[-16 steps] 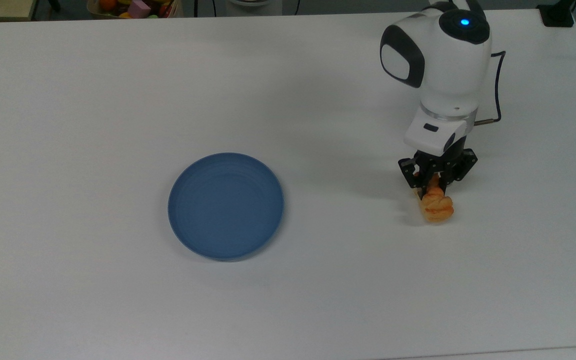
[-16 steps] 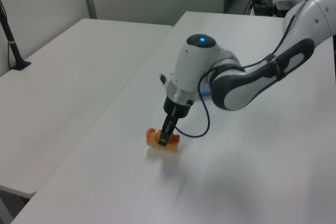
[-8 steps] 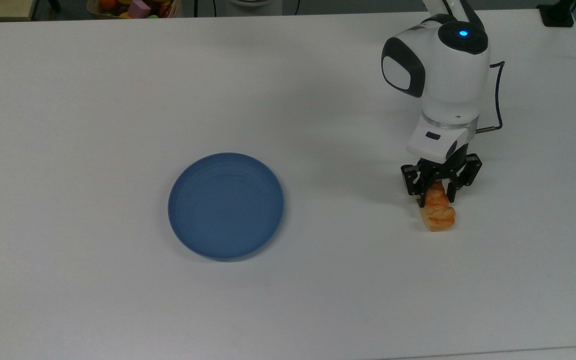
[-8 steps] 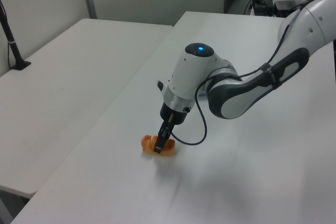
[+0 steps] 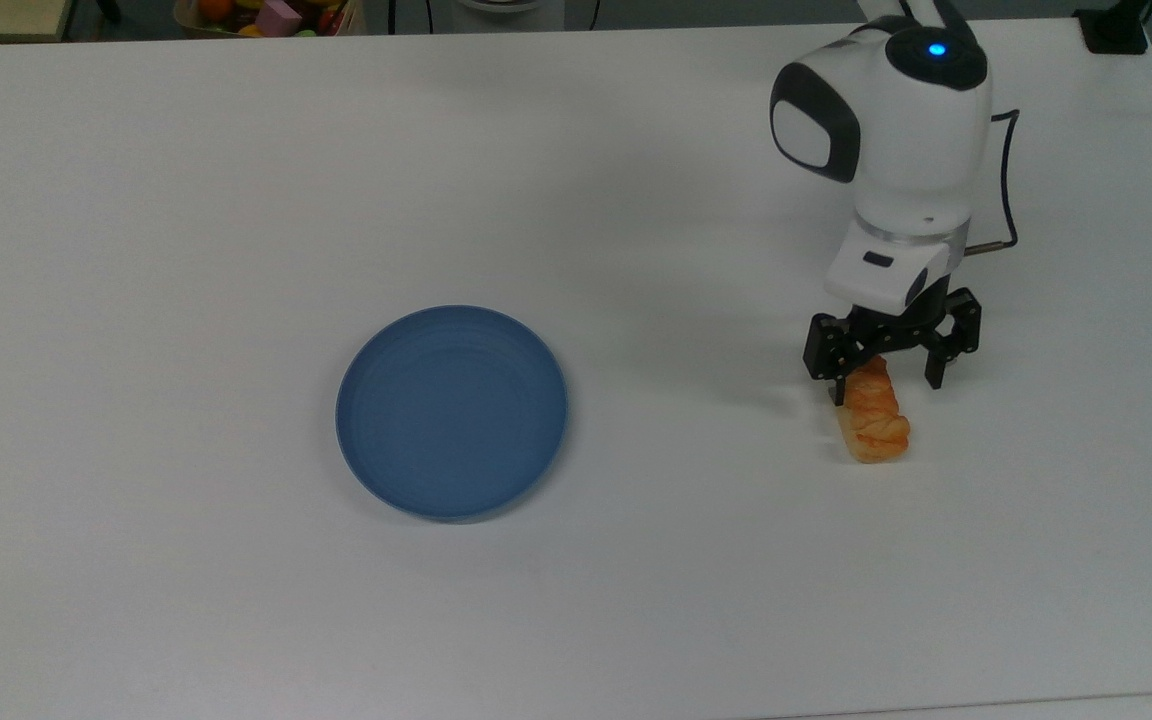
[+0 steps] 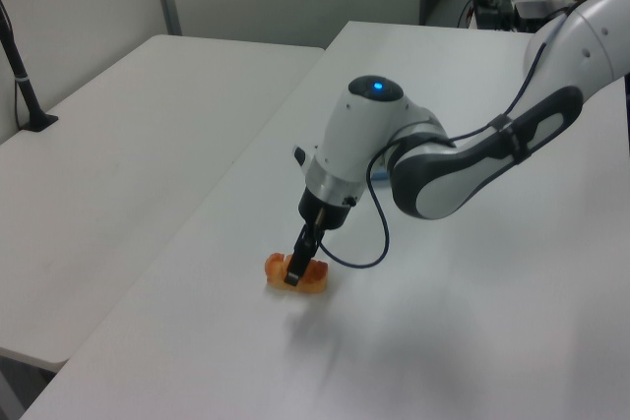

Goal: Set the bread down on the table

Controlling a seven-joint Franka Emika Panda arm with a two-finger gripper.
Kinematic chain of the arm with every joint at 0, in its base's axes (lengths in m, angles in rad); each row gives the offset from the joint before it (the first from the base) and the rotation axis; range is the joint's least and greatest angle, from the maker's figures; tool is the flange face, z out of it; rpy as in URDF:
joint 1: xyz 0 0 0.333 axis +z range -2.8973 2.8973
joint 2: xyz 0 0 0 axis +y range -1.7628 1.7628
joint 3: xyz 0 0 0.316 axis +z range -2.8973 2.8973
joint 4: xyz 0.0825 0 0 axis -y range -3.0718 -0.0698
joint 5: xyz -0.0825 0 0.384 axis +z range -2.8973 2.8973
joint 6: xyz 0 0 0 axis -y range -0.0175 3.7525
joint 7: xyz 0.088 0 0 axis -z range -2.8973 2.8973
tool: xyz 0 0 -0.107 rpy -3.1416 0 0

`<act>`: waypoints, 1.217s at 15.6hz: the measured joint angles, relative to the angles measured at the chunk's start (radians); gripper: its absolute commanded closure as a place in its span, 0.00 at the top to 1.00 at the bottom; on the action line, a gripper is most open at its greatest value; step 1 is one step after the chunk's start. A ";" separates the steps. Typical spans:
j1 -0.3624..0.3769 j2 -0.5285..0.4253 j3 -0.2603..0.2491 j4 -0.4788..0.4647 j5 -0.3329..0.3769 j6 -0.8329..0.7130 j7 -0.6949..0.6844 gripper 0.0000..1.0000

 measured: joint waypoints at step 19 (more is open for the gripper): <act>-0.379 -0.779 0.128 -0.320 0.101 -0.796 0.019 1.00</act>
